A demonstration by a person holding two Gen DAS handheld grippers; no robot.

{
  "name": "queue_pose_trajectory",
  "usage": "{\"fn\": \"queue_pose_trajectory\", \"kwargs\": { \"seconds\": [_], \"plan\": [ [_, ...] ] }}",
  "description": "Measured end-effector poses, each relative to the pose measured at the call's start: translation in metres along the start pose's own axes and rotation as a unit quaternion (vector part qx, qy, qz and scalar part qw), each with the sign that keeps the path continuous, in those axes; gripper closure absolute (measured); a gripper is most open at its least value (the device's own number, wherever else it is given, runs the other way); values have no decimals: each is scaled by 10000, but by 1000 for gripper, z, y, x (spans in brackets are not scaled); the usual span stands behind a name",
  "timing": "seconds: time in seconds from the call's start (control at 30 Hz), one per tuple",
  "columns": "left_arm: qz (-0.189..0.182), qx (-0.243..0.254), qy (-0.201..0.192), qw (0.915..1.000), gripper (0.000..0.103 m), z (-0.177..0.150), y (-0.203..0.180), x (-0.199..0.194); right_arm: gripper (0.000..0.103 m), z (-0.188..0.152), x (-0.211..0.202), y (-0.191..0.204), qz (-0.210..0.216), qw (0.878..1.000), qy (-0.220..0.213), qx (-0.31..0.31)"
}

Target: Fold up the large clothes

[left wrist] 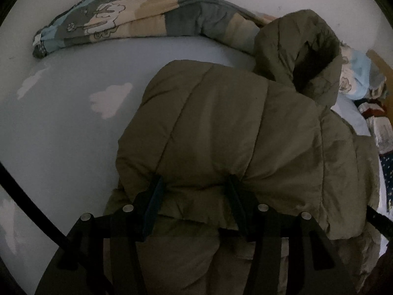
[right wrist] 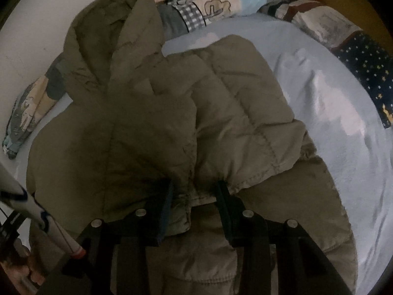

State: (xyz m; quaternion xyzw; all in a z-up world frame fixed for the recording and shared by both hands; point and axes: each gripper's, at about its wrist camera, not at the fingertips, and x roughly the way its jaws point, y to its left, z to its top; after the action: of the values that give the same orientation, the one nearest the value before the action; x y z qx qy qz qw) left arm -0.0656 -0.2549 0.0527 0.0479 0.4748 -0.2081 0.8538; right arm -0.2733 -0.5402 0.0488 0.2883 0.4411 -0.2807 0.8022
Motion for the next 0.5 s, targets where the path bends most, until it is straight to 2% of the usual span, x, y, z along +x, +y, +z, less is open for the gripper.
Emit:
{"fn": "queue_pose_trajectory", "kwargs": {
  "seconds": [0.1, 0.23, 0.33, 0.5],
  "plan": [
    [26, -7, -136, 9999, 52, -1, -2, -17, 64, 2, -9, -1, -17, 10000, -12, 81],
    [96, 250, -536, 9982, 52, -8, -15, -57, 63, 1, -49, 8, 18, 9987, -510, -67],
    [201, 675, -936, 9931, 52, -19, -35, -93, 61, -5, -75, 18, 39, 9959, -853, -287],
    [359, 1182, -1435, 9819, 51, -54, -60, -151, 61, -25, -90, 24, 154, 9954, -777, -532]
  ]
}}
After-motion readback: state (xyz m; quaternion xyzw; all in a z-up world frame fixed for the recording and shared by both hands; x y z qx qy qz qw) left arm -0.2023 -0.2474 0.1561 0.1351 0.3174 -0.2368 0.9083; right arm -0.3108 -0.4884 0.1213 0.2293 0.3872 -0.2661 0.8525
